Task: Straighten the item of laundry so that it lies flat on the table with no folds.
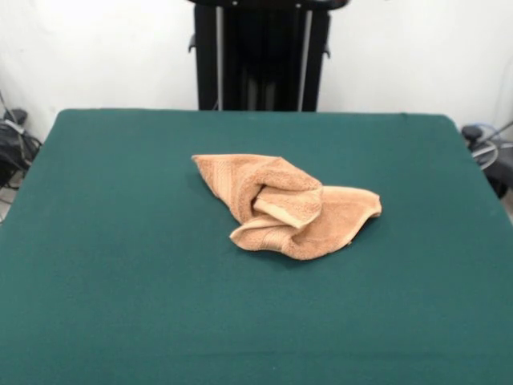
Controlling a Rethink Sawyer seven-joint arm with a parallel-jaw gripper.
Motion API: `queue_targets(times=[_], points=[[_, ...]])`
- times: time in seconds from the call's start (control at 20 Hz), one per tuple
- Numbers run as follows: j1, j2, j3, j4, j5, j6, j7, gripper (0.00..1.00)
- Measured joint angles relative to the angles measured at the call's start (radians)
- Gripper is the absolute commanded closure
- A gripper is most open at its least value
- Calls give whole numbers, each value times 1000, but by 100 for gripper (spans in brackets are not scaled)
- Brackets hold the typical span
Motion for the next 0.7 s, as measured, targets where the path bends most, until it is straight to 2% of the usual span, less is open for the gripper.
queue_targets(times=[0.5, 0.7], points=[[-76, -27, 11, 11, 7, 0, 0, 0], [-205, -29, 46, 44, 9, -22, -1, 0]])
